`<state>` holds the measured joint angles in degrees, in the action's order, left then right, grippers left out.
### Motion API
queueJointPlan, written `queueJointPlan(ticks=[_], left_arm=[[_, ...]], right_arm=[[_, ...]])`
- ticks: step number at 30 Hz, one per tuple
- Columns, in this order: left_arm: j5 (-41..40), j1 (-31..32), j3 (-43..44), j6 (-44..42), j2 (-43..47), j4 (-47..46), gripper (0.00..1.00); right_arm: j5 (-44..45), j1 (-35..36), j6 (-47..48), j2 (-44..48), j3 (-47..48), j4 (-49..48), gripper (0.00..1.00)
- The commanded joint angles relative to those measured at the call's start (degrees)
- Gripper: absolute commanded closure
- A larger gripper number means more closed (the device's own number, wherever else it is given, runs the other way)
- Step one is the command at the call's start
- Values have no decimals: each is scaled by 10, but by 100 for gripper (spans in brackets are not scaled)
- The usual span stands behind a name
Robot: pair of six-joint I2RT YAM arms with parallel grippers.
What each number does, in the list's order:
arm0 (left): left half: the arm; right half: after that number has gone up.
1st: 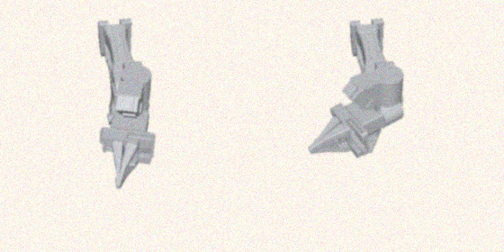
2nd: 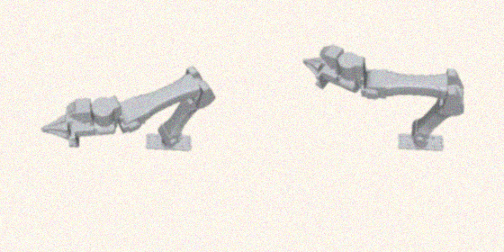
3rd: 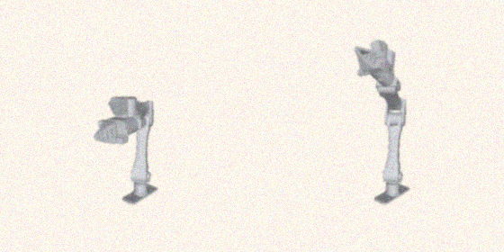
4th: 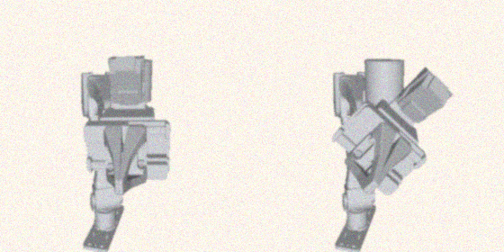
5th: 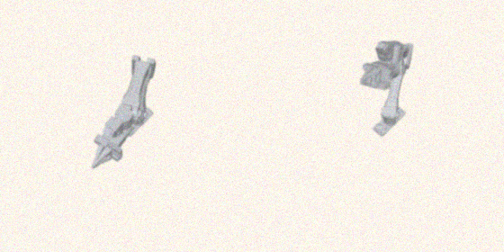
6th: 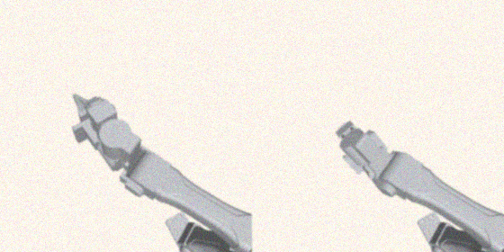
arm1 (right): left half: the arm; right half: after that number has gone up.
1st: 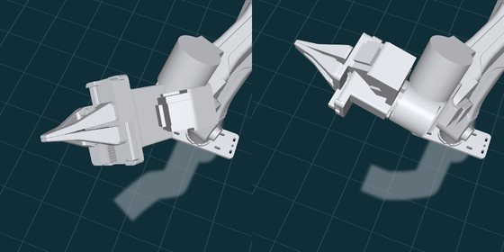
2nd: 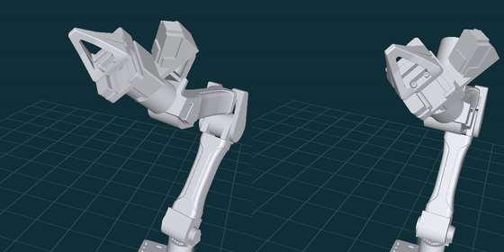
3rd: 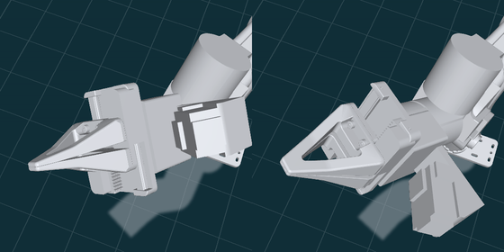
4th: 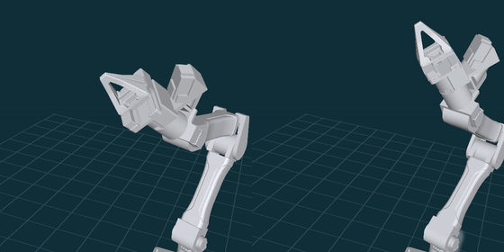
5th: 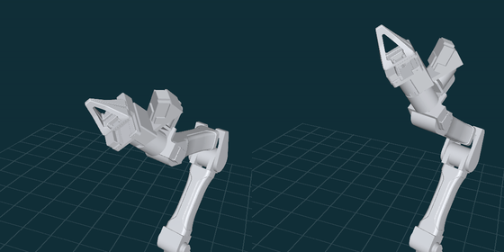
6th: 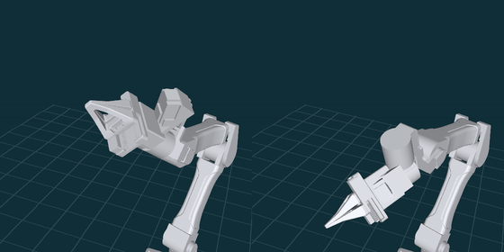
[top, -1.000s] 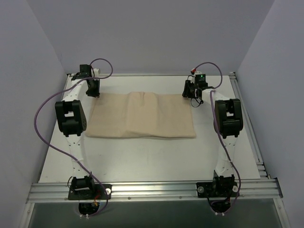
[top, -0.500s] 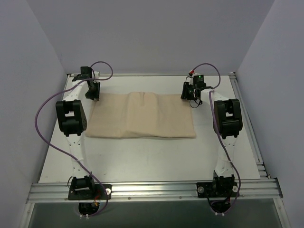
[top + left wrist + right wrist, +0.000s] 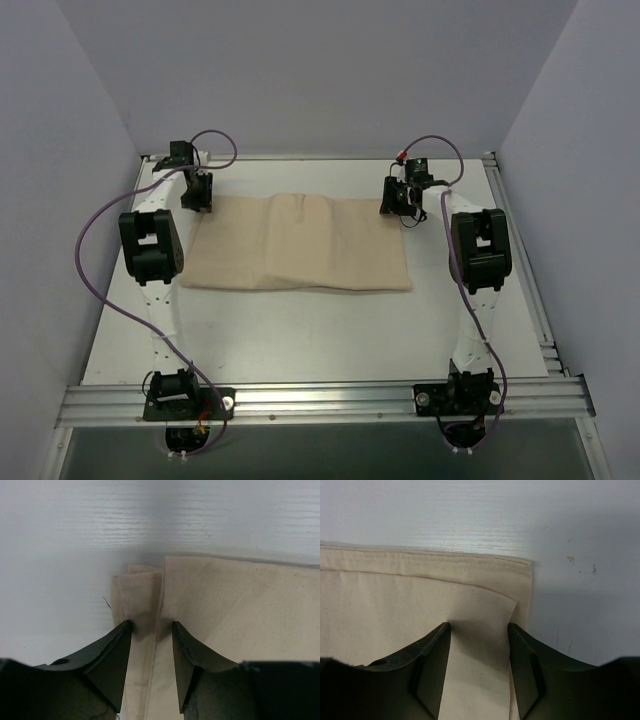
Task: Open and lay out the surgical kit
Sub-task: Open the surgical kit at the center of the board.
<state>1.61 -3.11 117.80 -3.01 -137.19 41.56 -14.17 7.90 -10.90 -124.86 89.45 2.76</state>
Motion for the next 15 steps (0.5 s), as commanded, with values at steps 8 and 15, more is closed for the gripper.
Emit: queueJointPlan(ticks=[8,15], left_arm=[[38,-7,-20,-25,34,43,53],[51,-17,20,-25,32,123,53]], right_arm=[[-2,3,40,-19,45,87,64],[-30,-1,-4,-17,75,143,86]])
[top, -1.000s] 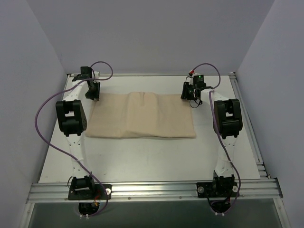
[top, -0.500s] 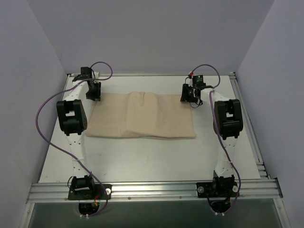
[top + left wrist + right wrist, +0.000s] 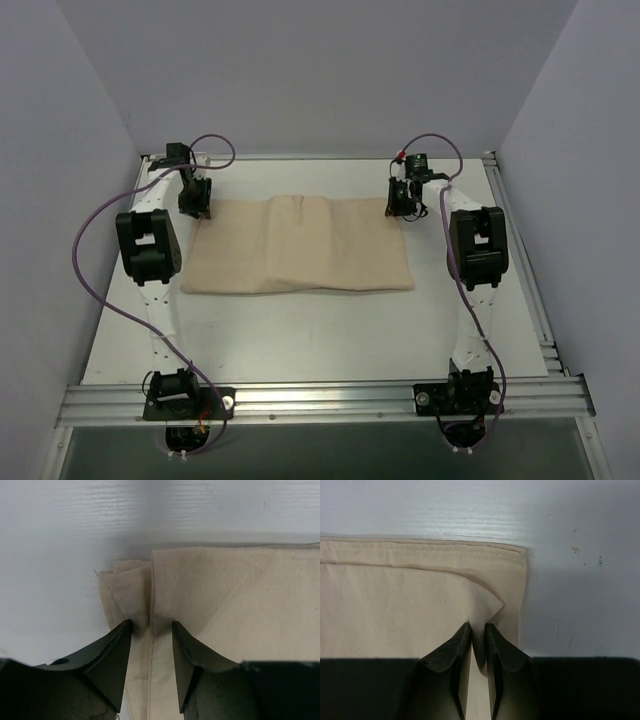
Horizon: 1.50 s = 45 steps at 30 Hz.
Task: Open and lay out the surgical kit
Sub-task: Open the surgical kit at the center of the board.
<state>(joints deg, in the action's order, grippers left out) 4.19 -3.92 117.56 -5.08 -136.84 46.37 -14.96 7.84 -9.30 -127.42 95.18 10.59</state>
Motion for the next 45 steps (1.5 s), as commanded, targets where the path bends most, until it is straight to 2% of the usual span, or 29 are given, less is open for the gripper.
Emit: queueJointPlan(ticks=[1,5,10,14,19,24,35,41,45], left_arm=[[28,-9,29,-7,30,76,53],[53,-11,36,-19,38,69,53],[83,-14,50,-15,48,60,51],[71,-22,96,-2,45,63,45],[11,-25,131,-1,0,88,45],[49,-23,146,10,-26,89,45],[53,-23,190,13,-86,96,46],[63,-23,174,17,-77,72,57],[74,-21,128,6,-49,29,66]], right_arm=[[-33,0,-19,13,23,65,87],[-42,0,4,11,58,92,100],[-53,-1,31,53,47,87,100],[-68,-5,42,73,35,70,100],[-80,-11,30,60,43,63,100],[-82,-12,22,55,48,57,100],[-78,-12,15,49,50,64,100],[-73,-12,16,52,48,72,100],[-70,-12,14,52,49,72,100]])
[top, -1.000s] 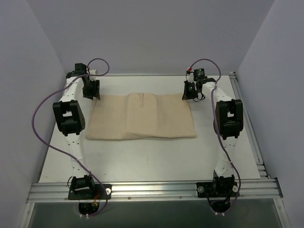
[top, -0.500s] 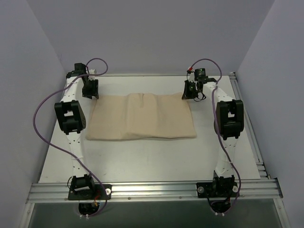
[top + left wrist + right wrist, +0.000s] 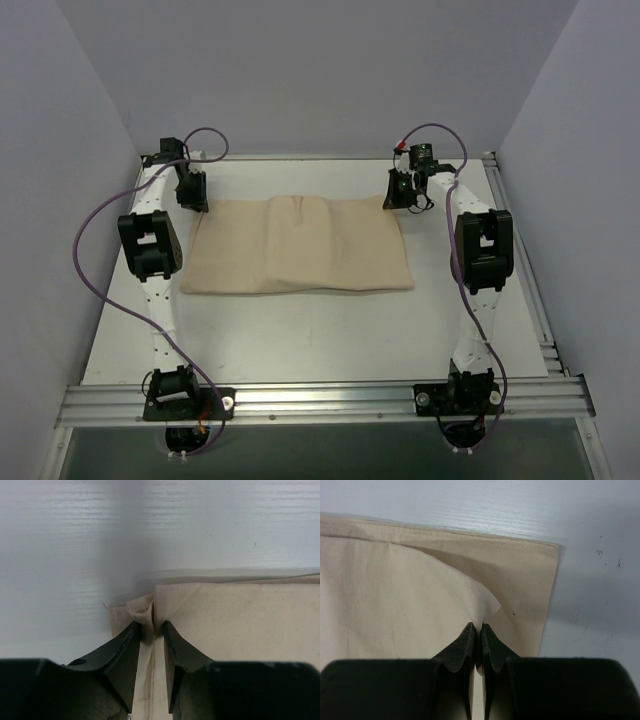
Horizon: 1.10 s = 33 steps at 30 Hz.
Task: Open and lay out the surgical kit
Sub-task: Open the surgical kit at the center of the board.
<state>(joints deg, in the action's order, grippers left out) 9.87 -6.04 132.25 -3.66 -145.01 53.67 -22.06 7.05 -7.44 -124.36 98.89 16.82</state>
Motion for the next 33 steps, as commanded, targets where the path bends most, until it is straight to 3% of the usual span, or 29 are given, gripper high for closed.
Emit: queueJointPlan(ticks=[1,6,10,20,33], left_arm=[[18,0,-20,-10,36,-46,67],[11,0,-15,-14,38,-44,81],[16,-1,-10,-11,47,-49,97],[59,-8,-23,-10,112,-64,98],[110,-16,-71,-35,198,-23,98]], right_arm=[[1,-5,-6,21,12,9,100],[0,-5,-9,22,15,9,100],[-3,-5,-10,24,19,11,100],[-15,-10,-14,61,29,15,100],[-49,-19,-7,136,-25,30,100]])
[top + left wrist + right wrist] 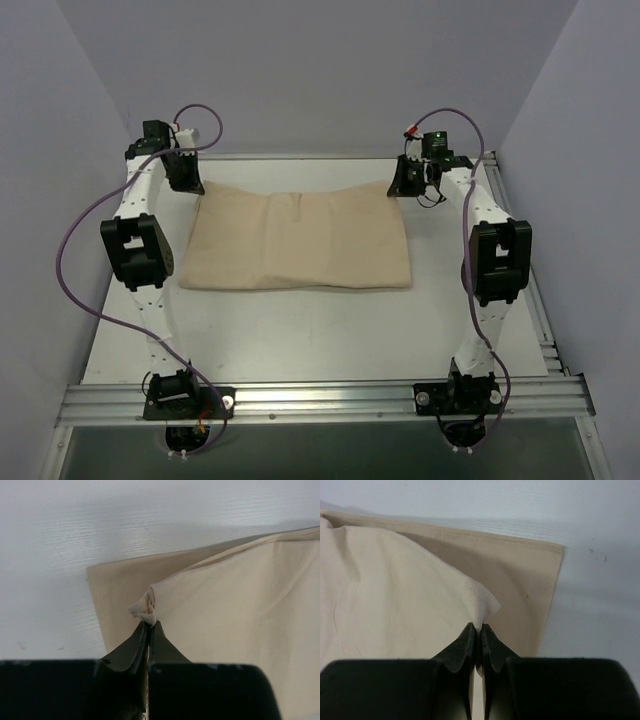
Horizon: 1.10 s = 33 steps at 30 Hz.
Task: Open and lay out the surgical kit
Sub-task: Open the surgical kit at the center of the board.
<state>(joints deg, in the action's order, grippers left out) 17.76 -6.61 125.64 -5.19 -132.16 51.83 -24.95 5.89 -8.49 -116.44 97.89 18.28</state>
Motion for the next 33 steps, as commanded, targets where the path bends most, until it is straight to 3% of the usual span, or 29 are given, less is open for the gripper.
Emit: queueJointPlan(ticks=[1,8,18,23,33], left_arm=[[40,-10,-9,-23,76,-2,98],[74,-11,-49,-46,116,7,98],[116,-18,-137,-134,194,43,92],[89,-18,-174,-135,181,10,92],[63,-23,-167,-162,132,6,85]], right_arm=[[-25,-6,3,64,-21,17,100],[-51,-7,-13,122,-94,32,100],[-32,-19,-54,220,-265,169,100],[-27,-4,-74,232,-358,193,100],[31,24,-94,213,-392,195,100]])
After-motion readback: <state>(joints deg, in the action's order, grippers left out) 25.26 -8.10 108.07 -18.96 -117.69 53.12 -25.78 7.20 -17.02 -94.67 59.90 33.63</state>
